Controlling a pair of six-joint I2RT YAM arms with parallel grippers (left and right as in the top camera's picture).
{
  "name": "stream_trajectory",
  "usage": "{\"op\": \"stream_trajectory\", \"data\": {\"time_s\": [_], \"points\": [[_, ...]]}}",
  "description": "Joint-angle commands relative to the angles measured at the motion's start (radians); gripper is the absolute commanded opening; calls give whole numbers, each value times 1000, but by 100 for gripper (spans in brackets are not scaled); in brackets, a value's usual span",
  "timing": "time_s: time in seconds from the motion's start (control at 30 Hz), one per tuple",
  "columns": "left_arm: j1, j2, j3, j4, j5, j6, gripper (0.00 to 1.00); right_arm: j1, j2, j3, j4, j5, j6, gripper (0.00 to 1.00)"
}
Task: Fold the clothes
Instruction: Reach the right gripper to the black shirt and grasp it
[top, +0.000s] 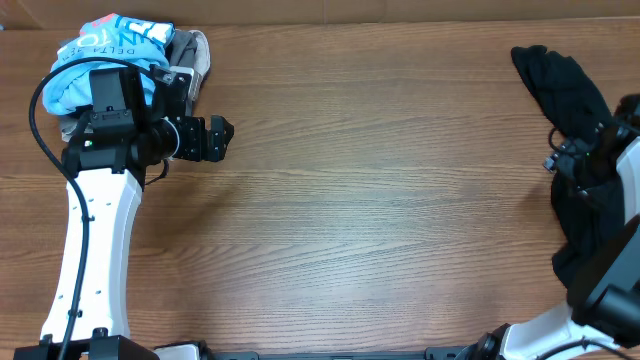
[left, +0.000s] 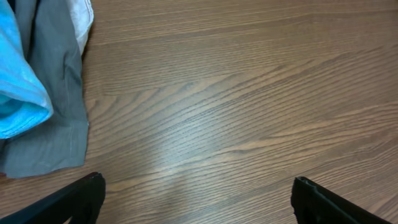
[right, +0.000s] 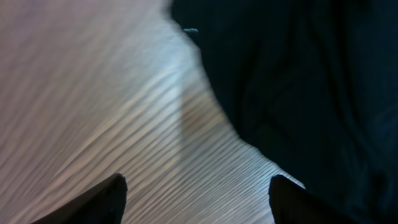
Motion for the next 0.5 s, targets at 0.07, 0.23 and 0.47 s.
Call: {"op": "stream_trajectory", "data": {"time_s": [0.07,0.23,0.47], "points": [[3,23,26,4,29,-14,94,-47,58,24,47,11,14,69],[3,27,26,4,28,-14,92,-66,80,-15,111,14,14,65],[3,29,26,4,28,-14,88,-68,123,-92,205,14,14,54]]}}
